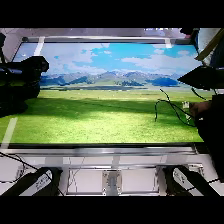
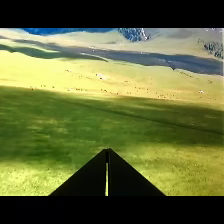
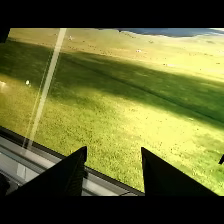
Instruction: Fold the clothes and pants, and hang the long-sleeved shirts on hangers.
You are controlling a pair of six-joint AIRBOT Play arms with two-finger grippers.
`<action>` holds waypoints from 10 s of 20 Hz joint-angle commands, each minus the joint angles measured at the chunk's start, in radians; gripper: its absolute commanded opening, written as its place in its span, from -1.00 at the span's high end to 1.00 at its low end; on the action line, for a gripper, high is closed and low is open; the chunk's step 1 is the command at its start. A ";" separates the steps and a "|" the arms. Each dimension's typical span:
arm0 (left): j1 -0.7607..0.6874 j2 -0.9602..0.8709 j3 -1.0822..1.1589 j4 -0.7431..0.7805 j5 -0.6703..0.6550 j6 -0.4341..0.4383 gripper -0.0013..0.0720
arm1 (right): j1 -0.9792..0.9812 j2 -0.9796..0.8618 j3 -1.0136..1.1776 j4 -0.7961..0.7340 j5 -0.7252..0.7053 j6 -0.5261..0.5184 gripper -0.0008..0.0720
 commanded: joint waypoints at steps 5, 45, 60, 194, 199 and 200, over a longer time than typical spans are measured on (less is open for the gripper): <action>0.000 0.000 0.000 0.000 0.000 0.000 0.91 | 0.001 0.001 0.001 0.000 0.014 -0.001 -0.09; 1.107 -0.605 -0.002 -0.306 0.422 -0.179 -0.75 | 0.282 -0.016 -0.127 -0.045 -0.605 0.026 -0.08; 0.938 -0.759 -0.001 -0.552 0.473 0.097 -0.74 | 0.386 -0.017 -0.127 -0.047 -0.668 0.051 -0.08; 0.069 0.237 -0.777 -0.227 0.216 0.033 -0.52 | 0.392 0.029 -0.464 -0.133 -0.580 -0.060 -0.20; 0.069 0.222 -0.932 -0.372 0.414 -0.003 -0.52 | 0.468 0.016 -0.464 -0.123 -0.628 -0.016 -0.20; 0.069 0.204 -0.933 -0.402 0.454 -0.002 -0.52 | 0.468 0.015 -0.464 -0.123 -0.602 -0.004 -0.20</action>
